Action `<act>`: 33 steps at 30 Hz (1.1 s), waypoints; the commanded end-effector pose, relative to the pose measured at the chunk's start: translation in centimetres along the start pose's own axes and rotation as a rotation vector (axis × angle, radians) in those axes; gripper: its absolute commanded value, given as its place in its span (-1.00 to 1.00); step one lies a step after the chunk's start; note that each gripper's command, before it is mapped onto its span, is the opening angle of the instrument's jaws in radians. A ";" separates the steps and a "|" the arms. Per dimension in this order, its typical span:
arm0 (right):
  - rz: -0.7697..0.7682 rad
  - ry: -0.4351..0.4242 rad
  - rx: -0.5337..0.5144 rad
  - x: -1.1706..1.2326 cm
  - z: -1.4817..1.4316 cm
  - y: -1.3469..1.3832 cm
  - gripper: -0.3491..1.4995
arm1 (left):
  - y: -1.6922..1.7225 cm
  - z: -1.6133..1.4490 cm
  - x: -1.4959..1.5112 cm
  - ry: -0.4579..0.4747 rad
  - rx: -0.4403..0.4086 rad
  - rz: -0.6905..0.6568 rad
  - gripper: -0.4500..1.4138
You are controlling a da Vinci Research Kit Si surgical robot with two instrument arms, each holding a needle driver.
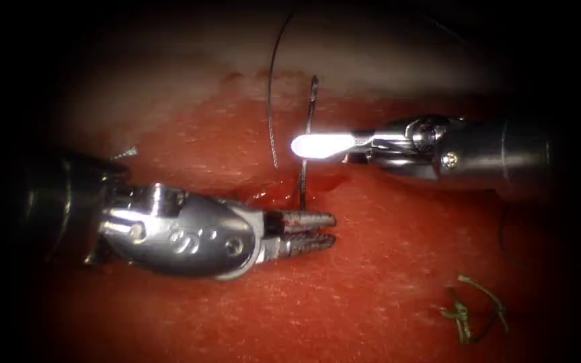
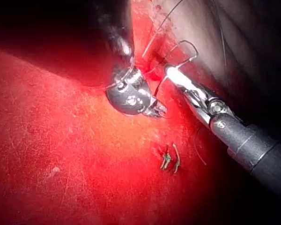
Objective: Wound Closure
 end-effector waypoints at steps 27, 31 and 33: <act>-0.630 0.069 0.012 0.19 -0.18 0.15 -1.00 | 0.16 -0.51 0.26 0.035 -0.777 -0.500 0.33; -0.762 0.040 0.099 0.20 -0.17 0.15 -1.00 | -0.10 -0.44 0.10 -0.049 -0.682 -0.653 0.07; -0.825 0.043 0.155 0.21 -0.16 0.14 -1.00 | -0.23 -0.39 -0.04 -0.088 -0.636 -0.745 -0.47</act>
